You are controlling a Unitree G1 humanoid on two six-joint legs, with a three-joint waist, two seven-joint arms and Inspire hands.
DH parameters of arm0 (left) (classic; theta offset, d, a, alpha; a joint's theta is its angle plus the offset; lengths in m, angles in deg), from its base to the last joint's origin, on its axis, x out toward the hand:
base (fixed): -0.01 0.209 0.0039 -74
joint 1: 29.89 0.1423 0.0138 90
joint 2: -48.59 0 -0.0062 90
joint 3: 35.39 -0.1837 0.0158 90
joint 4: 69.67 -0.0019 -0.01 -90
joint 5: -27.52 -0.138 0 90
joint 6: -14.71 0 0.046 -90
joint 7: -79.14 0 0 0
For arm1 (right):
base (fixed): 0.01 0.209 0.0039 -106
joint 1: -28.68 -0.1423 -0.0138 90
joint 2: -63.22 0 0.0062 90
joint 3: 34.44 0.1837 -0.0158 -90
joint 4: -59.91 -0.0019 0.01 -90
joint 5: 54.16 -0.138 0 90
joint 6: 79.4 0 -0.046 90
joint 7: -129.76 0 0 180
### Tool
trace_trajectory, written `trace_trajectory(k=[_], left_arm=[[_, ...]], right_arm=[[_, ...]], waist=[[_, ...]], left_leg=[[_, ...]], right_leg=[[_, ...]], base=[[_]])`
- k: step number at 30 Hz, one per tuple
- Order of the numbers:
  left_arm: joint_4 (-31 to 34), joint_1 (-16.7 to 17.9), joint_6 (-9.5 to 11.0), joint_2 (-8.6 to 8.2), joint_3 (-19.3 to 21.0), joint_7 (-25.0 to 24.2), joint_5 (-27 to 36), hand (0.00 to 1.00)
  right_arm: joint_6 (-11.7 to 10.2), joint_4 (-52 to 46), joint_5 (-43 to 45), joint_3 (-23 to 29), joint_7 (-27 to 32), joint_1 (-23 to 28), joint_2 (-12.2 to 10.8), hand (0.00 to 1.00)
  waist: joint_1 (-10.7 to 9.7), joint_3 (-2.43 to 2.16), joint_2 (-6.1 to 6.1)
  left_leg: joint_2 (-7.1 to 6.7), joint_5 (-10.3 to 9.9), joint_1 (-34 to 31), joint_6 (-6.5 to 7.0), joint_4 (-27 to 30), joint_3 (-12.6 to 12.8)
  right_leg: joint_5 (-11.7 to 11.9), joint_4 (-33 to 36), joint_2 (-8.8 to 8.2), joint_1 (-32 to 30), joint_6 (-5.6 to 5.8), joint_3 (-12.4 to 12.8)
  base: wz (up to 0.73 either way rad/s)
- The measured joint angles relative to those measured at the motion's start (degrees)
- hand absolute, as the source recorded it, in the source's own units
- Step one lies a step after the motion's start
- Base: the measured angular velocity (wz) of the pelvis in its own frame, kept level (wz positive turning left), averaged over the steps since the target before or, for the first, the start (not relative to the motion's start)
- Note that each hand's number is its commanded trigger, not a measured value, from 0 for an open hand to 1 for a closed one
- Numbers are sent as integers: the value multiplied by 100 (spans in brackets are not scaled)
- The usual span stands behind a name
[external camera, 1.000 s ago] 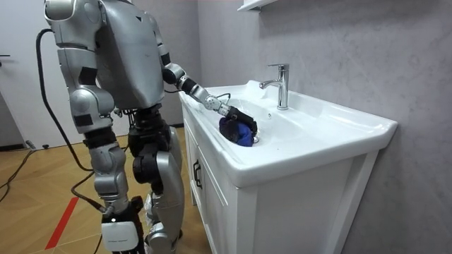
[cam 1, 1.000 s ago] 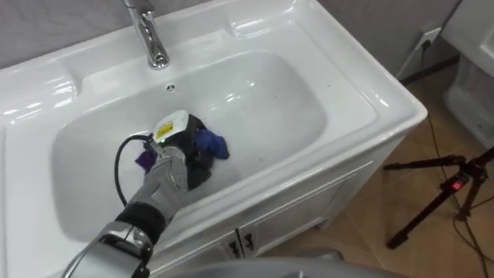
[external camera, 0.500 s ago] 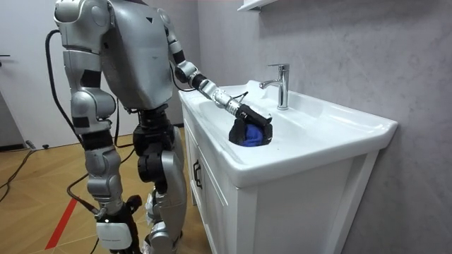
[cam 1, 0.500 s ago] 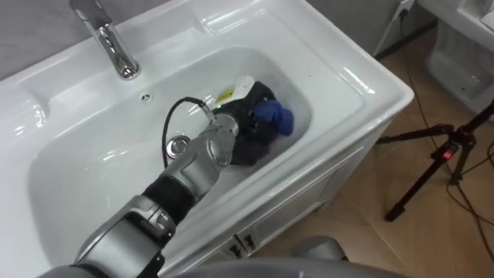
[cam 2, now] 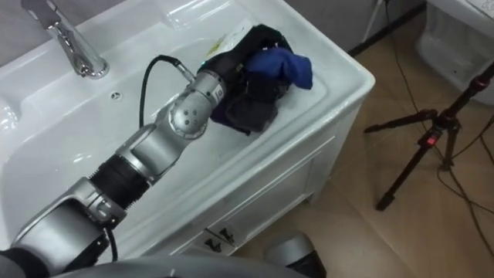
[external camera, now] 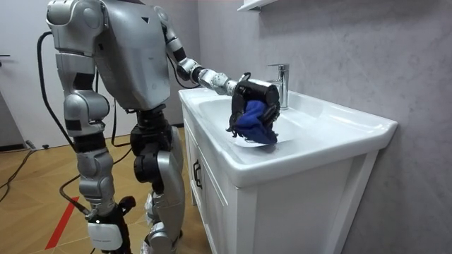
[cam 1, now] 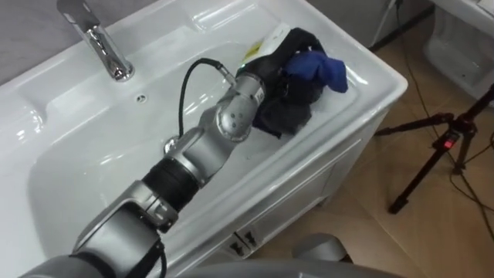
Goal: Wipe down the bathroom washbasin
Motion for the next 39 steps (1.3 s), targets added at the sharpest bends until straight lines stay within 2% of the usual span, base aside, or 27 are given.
trace_trajectory(k=[7,9,13,16,18,20,21,24,28,32,33,34,35,37,39], left_arm=[[-232,-25,54,144,-1,0,-17,100],[-680,-23,45,166,44,0,-84,100],[-1043,111,-56,270,51,-4,-235,100],[-1618,223,-81,292,188,-4,-439,100],[-2001,506,-166,324,417,-4,-536,100],[-2100,764,-204,392,620,-4,-623,100],[-2124,945,-204,451,785,-3,-739,100],[-2235,1198,-195,487,1159,23,-812,100],[-2611,1274,-119,507,1317,244,-841,100],[-2685,1347,-118,517,1645,417,-978,100],[-2684,1405,-122,538,1711,472,-1137,100],[-2683,1431,-123,559,1735,484,-1219,100],[-2691,1489,-130,585,1808,500,-1317,100],[-2707,1595,-159,590,1945,538,-1376,100],[-2708,1747,-135,589,2063,616,-1488,100]], right_arm=[[3,34,-20,0,54,17,2,0],[2,33,-19,-9,61,40,-1,0],[67,11,-65,-25,50,64,-1,0],[132,-28,-44,-23,120,61,-28,0],[147,-131,-45,-2,179,85,-51,0],[111,-190,-44,-7,242,109,-61,0],[114,-212,-41,-7,273,120,-78,0],[124,-218,-19,-6,392,183,-82,0],[106,-238,-48,-9,461,178,-90,0],[128,-247,-92,0,502,176,-89,0],[134,-249,-102,1,514,205,-88,0],[143,-249,-111,1,522,213,-88,0],[185,-245,-125,1,545,234,-89,0],[254,-236,-116,2,569,235,-87,0],[257,-240,-94,9,570,237,-91,0]], waist=[[3,-2,-22],[73,-8,-45],[168,-20,-111],[321,-56,-205],[408,-106,-247],[478,-117,-279],[564,-123,-319],[793,-142,-359],[953,-138,-327],[1071,-137,-239],[1102,-166,-187],[1100,-175,-171],[1104,-158,-189],[1110,-176,-165],[1216,-196,-131]], left_leg=[[3,0,9,0,28,0],[4,0,30,0,27,7],[6,0,7,0,19,-1],[13,0,11,0,8,7],[27,-1,23,0,-8,8],[42,-1,30,0,-6,20],[59,-1,33,0,-6,18],[83,-1,82,0,-8,-9],[83,-2,180,-1,-12,-7],[83,-12,108,12,-14,-11],[87,-18,94,22,-16,-32],[87,-18,88,22,-16,-51],[87,-18,83,22,-17,-75],[85,-18,74,23,-17,-123],[88,-17,102,24,-2,-132]], right_leg=[[6,50,13,3,-9,43],[9,64,25,4,-14,92],[10,67,27,5,-15,74],[16,62,46,3,-23,119],[23,57,65,9,-33,131],[34,58,75,0,-46,118],[39,82,88,-4,-55,95],[52,68,112,54,-76,86],[52,51,108,198,-76,54],[47,34,111,139,-68,33],[47,50,117,114,-69,29],[48,54,115,113,-68,16],[48,56,113,103,-68,-12],[48,57,108,102,-68,-44],[52,67,111,125,-75,-43]], base=[[-5],[-11],[2],[-8],[-2],[3],[5],[1],[7],[8],[4],[8],[12],[9],[-2]])
